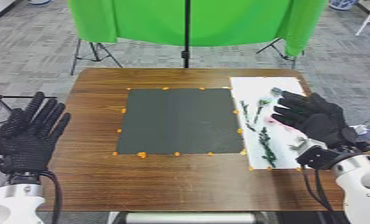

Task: Arrange flowers

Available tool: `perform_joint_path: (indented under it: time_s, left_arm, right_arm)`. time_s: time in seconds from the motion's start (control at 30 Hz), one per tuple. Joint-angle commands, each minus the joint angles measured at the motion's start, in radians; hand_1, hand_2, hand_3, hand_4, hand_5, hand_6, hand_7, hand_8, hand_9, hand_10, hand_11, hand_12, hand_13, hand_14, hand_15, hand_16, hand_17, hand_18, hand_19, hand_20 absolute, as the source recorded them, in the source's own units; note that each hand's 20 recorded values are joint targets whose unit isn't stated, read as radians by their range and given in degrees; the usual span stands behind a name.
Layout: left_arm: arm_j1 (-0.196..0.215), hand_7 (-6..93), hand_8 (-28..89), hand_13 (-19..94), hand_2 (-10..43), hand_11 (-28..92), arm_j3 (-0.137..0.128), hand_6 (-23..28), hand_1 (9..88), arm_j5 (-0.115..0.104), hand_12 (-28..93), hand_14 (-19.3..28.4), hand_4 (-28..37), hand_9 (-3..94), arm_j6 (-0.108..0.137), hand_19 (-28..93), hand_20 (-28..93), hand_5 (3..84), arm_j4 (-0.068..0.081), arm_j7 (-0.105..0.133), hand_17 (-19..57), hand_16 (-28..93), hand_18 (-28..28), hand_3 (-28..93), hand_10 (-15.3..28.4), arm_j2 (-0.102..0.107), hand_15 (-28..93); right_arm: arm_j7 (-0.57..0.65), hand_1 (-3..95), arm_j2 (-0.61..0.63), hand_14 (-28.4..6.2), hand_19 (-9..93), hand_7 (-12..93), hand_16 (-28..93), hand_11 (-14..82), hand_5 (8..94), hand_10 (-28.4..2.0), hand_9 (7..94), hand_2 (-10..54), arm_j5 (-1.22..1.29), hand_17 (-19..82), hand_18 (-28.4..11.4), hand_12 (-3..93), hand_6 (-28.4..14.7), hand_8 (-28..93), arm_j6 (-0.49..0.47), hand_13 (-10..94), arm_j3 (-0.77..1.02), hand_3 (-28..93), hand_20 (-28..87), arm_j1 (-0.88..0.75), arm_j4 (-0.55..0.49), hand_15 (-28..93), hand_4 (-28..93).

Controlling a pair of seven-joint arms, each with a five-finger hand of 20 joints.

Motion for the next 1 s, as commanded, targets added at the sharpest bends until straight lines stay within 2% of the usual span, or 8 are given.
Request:
perform_joint_path:
  time_s: [0.03,0.17,0.43,0.53,0.7,0.8,0.87,1.0]
  left_arm:
    - [-0.004,5.4,-7,28,21.3,11,0.016,5.2,24.5,-0.003,9,10.4,-28.3,39.9,0.006,24,14,43.3,0.011,0.007,-2.3,-4,13.0,73,11.6,-0.004,16]
    - [0.004,5.6,-7,29,21.2,11,0.009,5.3,24.7,0.015,8,10.4,-28.3,40.0,-0.028,24,15,43.6,0.011,-0.005,-2.3,-4,12.9,73,11.5,0.009,17]
    - [0.028,5.6,-7,29,20.9,11,-0.002,5.7,25.0,-0.052,8,10.4,-28.3,40.1,-0.02,24,14,44.0,0.007,0.008,-1.7,-5,12.4,73,12.7,-0.003,17]
    - [0.036,5.6,-7,29,20.9,11,-0.014,5.7,25.1,-0.054,8,10.3,-28.3,40.0,-0.024,24,14,44.1,0.001,0.018,-1.6,-5,12.3,73,12.8,0.006,17]
    - [0.07,5.7,-7,29,20.9,11,-0.03,6.2,25.2,-0.13,8,10.5,-28.3,39.9,-0.006,24,14,44.3,-0.008,0.021,-1.4,-5,12.3,73,13.2,-0.012,17]
    - [0.076,6.1,-7,30,20.8,11,-0.031,6.5,25.3,-0.137,8,10.6,-28.3,39.8,0.056,24,14,44.6,-0.014,0.038,-1.4,-5,12.3,74,13.2,-0.004,18]
    - [0.061,6.5,-7,30,20.7,11,-0.017,6.6,25.6,-0.158,8,10.6,-28.3,39.7,0.048,24,14,44.9,-0.009,0.045,-1.4,-6,12.3,74,13.1,-0.009,18]
    - [0.073,7.0,-7,30,20.7,12,-0.019,6.8,25.8,-0.138,9,10.5,-28.3,39.4,0.029,24,14,45.2,-0.012,0.027,-1.4,-6,12.4,74,13.0,-0.009,18]
  right_arm:
    - [-0.003,19.6,-0.001,-15.7,31,10,15,4.4,49.1,-17.0,41.5,1.5,-0.035,14,-16.3,12.4,-6.8,-10,0.025,34,-0.004,76,18,-0.007,-0.014,10,-24]
    - [0.06,20.4,0.021,-16.3,35,10,17,4.5,49.1,-17.1,41.7,0.3,-0.117,14,-17.4,13.0,-6.8,-9,0.051,37,0.0,77,19,-0.007,-0.029,12,-24]
    - [0.123,21.9,0.025,-16.5,42,12,22,5.6,50.3,-18.0,43.2,-1.4,-0.269,14,-18.6,13.6,-6.8,-10,0.058,43,0.022,76,20,-0.037,-0.061,16,-23]
    - [0.269,23.9,0.066,-15.9,53,12,21,7.6,51.3,-18.4,45.8,-2.4,-0.606,15,-19.6,14.0,-7.0,-10,0.067,47,-0.012,75,22,-0.013,-0.088,35,-23]
    - [0.396,30.2,0.147,-17.2,75,14,31,31.8,59.1,-17.8,59.4,-8.6,-1.385,23,-22.2,23.7,-6.8,-11,0.17,52,-0.228,74,32,0.004,-0.044,76,-25]
    - [0.507,33.7,0.156,-16.8,78,15,37,45.0,63.6,-17.3,61.5,-9.5,-1.57,26,-23.0,29.8,-5.2,-11,0.132,55,-0.332,72,36,0.076,-0.009,81,-28]
    - [0.529,34.5,0.162,-17.1,79,16,39,48.1,64.0,-17.5,60.6,-9.5,-1.626,26,-23.5,32.4,-5.1,-11,0.099,55,-0.343,69,37,0.066,-0.004,82,-28]
    - [0.555,38.3,0.174,-17.4,80,17,40,53.5,66.3,-18.1,59.7,-9.5,-1.726,26,-24.4,36.3,-4.9,-11,0.101,56,-0.39,59,39,0.055,0.024,84,-28]
